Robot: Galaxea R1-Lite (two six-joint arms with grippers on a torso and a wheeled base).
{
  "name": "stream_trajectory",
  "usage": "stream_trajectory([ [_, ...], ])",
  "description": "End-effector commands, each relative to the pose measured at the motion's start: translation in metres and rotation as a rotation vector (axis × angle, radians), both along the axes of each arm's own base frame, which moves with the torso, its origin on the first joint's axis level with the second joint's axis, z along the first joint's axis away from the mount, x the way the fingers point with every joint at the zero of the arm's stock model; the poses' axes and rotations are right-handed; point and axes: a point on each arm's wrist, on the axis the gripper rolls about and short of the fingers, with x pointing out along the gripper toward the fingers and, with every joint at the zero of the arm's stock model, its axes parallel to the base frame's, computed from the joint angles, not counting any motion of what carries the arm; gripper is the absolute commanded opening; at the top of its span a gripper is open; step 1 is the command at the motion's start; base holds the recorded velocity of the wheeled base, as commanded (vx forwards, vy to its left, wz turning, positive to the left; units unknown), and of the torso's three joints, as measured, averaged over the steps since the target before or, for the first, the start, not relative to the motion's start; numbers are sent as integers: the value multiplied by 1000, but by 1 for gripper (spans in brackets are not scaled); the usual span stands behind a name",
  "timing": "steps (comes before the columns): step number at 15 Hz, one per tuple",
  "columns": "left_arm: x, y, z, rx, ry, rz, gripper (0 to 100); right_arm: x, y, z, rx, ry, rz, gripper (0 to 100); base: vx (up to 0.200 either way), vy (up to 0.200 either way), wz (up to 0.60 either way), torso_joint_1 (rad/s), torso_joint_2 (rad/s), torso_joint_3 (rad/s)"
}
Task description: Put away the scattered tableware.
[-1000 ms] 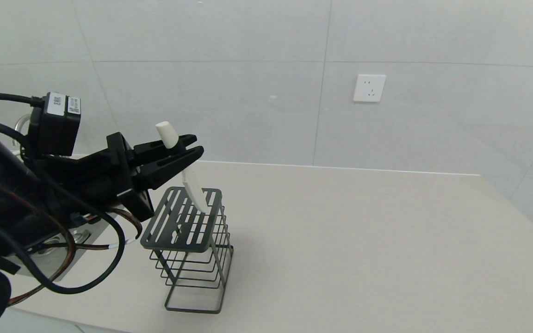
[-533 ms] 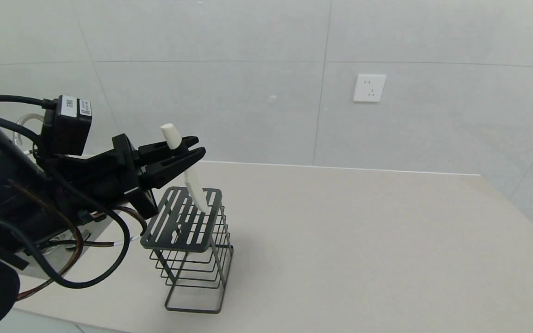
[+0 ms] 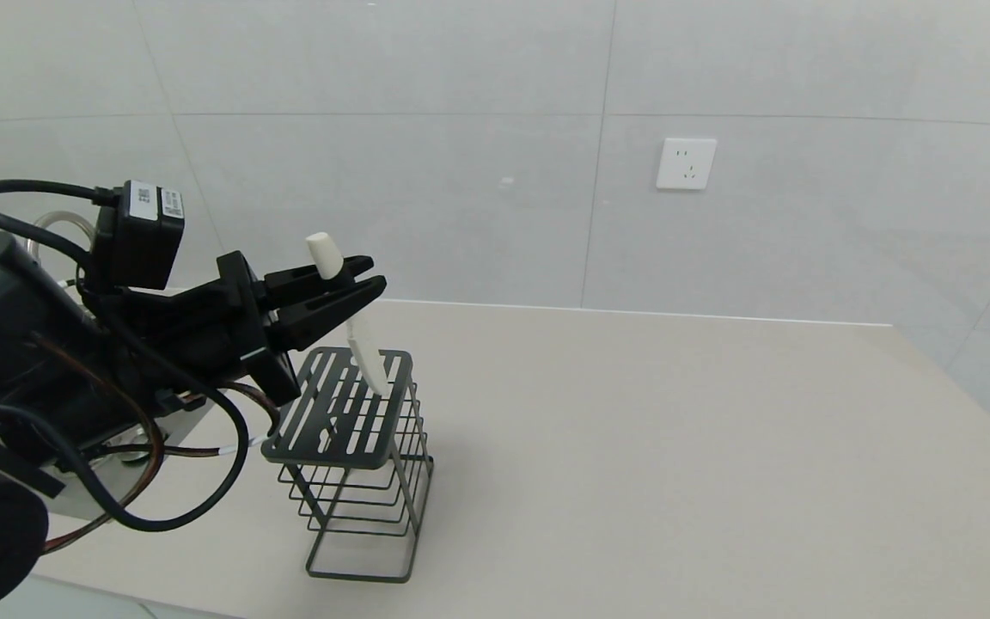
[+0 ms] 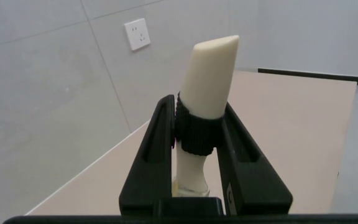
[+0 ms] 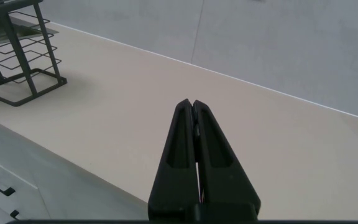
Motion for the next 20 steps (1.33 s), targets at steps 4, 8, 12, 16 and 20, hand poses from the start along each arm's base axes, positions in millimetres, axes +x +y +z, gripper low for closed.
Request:
stream_trajectory([
  [4,1,0,-2,2,6,1,0,0,0,0,0,1,1,0,0,0,0,0,0,0],
  [8,4,-1,-9,12,30,0,0,0,0,0,0,1,1,0,0,0,0,0,0,0],
  [12,5,-2,-11,16,38,1,0,0,0,0,0,1,1,0,0,0,0,0,0,0],
  [16,13,-4,-23,57,28,10,0,0,0,0,0,1,1,0,0,0,0,0,0,0],
  [20,18,-6,-30,61,31,9,0,0,0,0,0,1,1,0,0,0,0,0,0,0],
])
